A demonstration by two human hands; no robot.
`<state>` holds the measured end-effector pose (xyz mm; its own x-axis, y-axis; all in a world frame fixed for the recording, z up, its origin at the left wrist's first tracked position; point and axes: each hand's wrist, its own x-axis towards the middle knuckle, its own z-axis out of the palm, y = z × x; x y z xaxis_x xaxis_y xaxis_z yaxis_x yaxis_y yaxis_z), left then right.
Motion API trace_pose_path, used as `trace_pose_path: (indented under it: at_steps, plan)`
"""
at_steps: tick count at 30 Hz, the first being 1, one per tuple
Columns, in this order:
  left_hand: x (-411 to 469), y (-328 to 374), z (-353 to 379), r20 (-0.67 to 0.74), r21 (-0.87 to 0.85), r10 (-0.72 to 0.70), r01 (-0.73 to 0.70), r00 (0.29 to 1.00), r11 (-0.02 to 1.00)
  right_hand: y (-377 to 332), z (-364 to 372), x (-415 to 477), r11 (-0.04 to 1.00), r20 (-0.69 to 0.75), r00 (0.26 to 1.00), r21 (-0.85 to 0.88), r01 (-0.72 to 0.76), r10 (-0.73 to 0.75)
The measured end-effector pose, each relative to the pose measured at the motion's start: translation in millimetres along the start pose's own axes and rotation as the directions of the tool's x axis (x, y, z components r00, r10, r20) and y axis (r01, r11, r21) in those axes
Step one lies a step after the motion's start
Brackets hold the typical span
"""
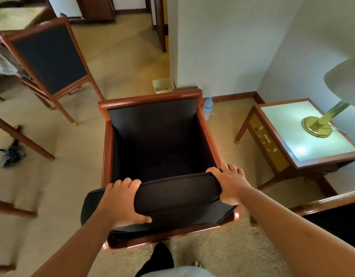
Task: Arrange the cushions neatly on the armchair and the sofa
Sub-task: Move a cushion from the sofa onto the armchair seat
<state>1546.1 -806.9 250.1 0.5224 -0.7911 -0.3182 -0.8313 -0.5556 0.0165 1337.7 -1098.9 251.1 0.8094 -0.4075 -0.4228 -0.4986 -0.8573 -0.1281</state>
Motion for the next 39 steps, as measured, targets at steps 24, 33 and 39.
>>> trace_pose_path:
  at_steps: [24,33,39]
  plan:
    - [-77,23,62,-0.259,-0.023,0.003,-0.010,0.966,1.000,-46,44,-59,0.977,0.078,0.974,0.007,0.212,-0.211]
    - [-126,34,101,-0.328,-0.079,0.015,-0.043,0.945,0.996,-74,105,-122,0.989,-0.093,0.992,0.117,0.095,-0.084]
    - [-173,45,133,-0.127,-0.093,0.030,-0.042,0.991,0.995,-88,142,-160,0.994,-0.017,0.997,0.068,0.081,-0.080]
